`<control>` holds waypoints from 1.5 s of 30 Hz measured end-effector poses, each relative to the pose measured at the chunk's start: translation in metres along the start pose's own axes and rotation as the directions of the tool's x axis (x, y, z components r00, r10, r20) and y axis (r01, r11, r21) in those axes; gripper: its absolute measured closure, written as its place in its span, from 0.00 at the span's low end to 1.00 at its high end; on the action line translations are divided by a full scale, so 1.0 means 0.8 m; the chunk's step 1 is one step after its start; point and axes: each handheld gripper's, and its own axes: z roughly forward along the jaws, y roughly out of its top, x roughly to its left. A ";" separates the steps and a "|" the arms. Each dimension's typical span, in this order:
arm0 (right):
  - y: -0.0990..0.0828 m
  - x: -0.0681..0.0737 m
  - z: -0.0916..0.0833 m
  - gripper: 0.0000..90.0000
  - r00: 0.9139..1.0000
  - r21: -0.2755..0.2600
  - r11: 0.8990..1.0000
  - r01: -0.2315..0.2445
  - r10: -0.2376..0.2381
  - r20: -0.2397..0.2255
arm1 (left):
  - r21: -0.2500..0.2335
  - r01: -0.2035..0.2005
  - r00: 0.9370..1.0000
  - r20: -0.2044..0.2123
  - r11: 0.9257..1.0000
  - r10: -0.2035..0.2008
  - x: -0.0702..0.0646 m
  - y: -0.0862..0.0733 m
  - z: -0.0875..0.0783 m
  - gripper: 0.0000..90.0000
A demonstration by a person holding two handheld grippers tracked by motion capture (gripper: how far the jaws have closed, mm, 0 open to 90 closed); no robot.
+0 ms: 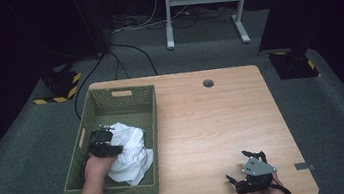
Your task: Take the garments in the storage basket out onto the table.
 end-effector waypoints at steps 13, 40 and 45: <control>0.000 -0.001 0.000 0.00 1.000 -0.002 1.000 -0.002 0.002 0.000 | -0.063 0.051 0.998 0.043 0.997 -0.048 0.002 0.004 -0.013 0.79; 0.000 -0.001 0.000 0.00 1.000 -0.003 1.000 -0.007 0.007 0.003 | -0.436 0.165 0.985 0.108 0.884 -0.131 0.013 -0.008 -0.064 0.80; 0.000 -0.001 -0.001 0.00 1.000 -0.004 1.000 -0.011 0.011 0.004 | -0.489 0.159 0.987 0.104 0.858 -0.124 0.012 -0.011 -0.071 0.80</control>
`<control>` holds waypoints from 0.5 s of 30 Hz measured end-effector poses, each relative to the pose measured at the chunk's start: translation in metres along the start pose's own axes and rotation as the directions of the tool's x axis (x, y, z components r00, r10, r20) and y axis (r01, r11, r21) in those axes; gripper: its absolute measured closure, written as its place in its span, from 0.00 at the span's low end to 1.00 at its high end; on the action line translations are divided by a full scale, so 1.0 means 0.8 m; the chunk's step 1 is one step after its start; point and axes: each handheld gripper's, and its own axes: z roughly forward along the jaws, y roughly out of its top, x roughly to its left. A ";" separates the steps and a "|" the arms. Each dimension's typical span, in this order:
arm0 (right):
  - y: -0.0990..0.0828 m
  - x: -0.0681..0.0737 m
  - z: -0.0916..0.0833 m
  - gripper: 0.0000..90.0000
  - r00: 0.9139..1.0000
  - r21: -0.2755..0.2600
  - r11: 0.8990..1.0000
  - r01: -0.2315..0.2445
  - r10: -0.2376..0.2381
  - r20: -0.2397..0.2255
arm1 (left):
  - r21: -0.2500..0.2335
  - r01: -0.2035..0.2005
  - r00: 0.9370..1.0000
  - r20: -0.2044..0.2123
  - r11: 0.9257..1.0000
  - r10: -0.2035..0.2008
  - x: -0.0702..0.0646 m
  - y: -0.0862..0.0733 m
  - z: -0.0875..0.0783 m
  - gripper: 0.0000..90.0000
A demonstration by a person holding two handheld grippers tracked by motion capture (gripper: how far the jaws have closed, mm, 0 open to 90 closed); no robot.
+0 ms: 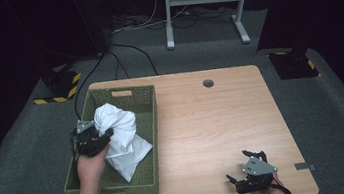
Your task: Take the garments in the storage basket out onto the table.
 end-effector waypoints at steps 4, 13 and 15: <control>0.000 0.000 0.000 0.00 1.000 0.000 1.000 0.003 -0.003 0.001 | -0.088 -0.012 1.000 -0.010 0.996 0.011 -0.003 0.002 -0.012 0.80; 0.000 0.000 0.000 0.00 1.000 0.000 1.000 0.001 -0.001 -0.001 | -0.151 -0.010 1.000 -0.005 0.988 0.009 -0.008 0.008 -0.027 0.81; 0.000 -0.001 0.000 0.00 1.000 -0.003 1.000 0.000 0.000 -0.002 | -0.169 -0.011 1.000 -0.001 0.986 0.011 -0.010 0.010 -0.031 0.81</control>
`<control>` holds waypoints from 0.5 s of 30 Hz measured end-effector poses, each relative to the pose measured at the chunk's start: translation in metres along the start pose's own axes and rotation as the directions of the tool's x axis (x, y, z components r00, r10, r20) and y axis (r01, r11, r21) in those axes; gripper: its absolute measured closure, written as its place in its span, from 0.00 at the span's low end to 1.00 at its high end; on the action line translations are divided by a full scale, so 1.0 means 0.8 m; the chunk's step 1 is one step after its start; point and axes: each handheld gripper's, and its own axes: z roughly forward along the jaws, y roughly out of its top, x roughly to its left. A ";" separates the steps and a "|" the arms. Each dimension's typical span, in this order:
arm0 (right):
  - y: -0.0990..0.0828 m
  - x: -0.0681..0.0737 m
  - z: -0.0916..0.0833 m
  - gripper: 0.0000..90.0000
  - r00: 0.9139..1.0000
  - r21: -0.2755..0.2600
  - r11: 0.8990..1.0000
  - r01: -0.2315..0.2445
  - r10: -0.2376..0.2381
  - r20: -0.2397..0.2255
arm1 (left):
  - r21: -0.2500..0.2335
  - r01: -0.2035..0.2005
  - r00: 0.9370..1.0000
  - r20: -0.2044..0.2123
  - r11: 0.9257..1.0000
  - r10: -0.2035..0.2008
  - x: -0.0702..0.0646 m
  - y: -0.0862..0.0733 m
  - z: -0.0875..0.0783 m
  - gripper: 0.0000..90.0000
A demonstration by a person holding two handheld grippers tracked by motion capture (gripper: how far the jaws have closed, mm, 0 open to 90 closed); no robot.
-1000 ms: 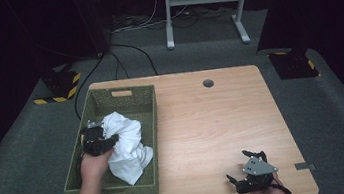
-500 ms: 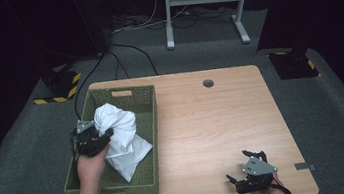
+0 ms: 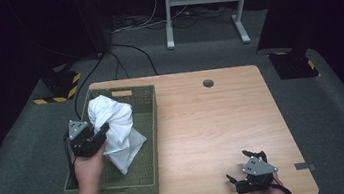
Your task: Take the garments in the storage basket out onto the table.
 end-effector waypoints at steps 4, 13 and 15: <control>0.000 0.000 0.000 0.00 1.000 -0.001 1.000 0.001 -0.001 -0.001 | -0.037 -0.013 1.000 0.002 0.999 0.013 -0.007 0.008 -0.009 0.81; 0.000 0.000 0.000 0.00 1.000 -0.003 1.000 0.001 -0.001 -0.002 | -0.118 -0.018 1.000 0.015 0.993 0.020 -0.020 0.026 -0.024 0.81; 0.000 0.000 0.000 0.00 1.000 -0.003 1.000 0.000 0.000 -0.002 | -0.133 -0.024 0.999 0.018 0.991 0.026 -0.024 0.031 -0.028 0.81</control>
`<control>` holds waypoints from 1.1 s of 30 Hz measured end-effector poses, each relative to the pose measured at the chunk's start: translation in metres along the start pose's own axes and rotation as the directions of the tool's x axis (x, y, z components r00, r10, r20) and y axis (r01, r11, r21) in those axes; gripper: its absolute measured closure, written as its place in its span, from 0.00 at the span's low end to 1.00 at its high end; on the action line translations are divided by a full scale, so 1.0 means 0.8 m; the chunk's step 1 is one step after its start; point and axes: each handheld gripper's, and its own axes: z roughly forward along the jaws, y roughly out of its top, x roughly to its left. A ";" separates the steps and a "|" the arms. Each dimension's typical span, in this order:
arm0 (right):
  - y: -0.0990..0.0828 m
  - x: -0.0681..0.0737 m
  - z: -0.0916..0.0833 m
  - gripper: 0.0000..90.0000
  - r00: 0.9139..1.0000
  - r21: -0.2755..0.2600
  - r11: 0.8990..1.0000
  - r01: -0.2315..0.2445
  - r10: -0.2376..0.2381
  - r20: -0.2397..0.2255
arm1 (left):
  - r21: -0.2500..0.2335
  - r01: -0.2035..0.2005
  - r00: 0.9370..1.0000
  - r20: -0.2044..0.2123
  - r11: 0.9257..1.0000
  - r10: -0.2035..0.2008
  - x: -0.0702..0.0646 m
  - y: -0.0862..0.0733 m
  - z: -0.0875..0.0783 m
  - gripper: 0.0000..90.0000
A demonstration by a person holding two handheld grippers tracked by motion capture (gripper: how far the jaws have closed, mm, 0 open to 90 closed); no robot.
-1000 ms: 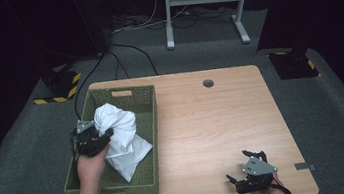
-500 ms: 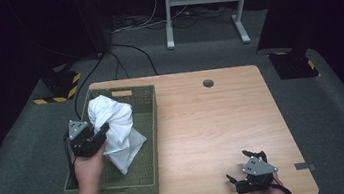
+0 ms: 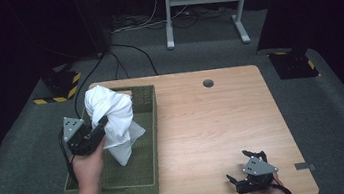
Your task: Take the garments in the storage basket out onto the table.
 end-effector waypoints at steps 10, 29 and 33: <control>0.000 0.000 0.000 0.00 1.000 0.000 1.000 0.001 -0.001 -0.001 | -0.067 -0.008 1.000 0.027 0.998 0.010 -0.019 0.021 -0.013 0.80; 0.000 0.000 0.000 0.00 1.000 -0.001 1.000 0.001 -0.001 -0.002 | -0.163 -0.033 0.998 0.050 0.986 0.041 -0.042 0.054 -0.037 0.81; 0.000 0.000 0.000 0.00 1.000 -0.001 1.000 0.002 -0.002 -0.002 | -0.179 -0.035 0.998 0.047 0.983 0.044 -0.045 0.058 -0.040 0.81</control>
